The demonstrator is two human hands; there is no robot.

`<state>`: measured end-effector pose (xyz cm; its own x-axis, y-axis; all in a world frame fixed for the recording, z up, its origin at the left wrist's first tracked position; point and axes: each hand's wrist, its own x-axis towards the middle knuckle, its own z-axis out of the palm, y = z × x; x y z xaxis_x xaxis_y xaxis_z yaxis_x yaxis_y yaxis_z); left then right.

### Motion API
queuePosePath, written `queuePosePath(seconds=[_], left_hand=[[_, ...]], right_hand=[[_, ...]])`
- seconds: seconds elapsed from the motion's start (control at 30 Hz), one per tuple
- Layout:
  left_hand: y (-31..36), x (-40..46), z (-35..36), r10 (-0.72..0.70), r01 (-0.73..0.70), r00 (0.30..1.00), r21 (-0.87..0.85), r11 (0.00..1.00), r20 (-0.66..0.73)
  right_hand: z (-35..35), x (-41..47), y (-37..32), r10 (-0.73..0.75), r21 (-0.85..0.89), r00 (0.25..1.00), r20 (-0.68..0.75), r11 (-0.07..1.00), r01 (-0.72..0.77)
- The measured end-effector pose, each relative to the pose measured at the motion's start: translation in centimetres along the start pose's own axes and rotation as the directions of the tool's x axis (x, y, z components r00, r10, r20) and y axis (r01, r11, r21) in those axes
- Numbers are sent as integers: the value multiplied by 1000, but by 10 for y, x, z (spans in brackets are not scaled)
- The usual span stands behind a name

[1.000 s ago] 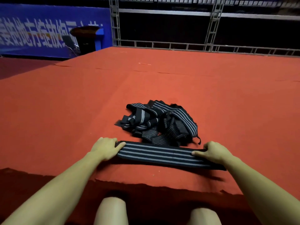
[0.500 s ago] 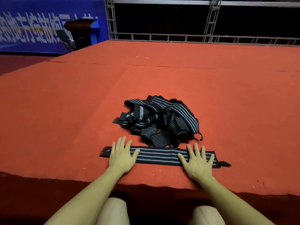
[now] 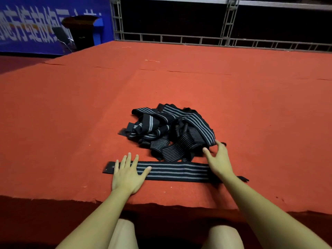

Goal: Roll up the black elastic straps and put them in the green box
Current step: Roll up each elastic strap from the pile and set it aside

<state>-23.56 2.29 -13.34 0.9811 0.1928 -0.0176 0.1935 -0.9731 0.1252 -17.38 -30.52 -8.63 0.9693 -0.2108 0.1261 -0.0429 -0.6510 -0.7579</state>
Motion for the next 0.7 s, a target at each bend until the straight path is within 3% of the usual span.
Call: queuePosePath(seconds=[0.17,0.37,0.7], left_hand=[[-1,0,-1,3,-3,1000,-3,1000,3],[-1,1,0,-2,2,1000,-10,1000,-1],[-2,2,0,2,-2,1000,-3,1000,-4]], right_hand=[[-10,47,-13,190,235,978,83,950,-204],[-1,61,-18,349,408,936,34,850,-332],[-6,74,-36,242,399,964,113,877,-267]])
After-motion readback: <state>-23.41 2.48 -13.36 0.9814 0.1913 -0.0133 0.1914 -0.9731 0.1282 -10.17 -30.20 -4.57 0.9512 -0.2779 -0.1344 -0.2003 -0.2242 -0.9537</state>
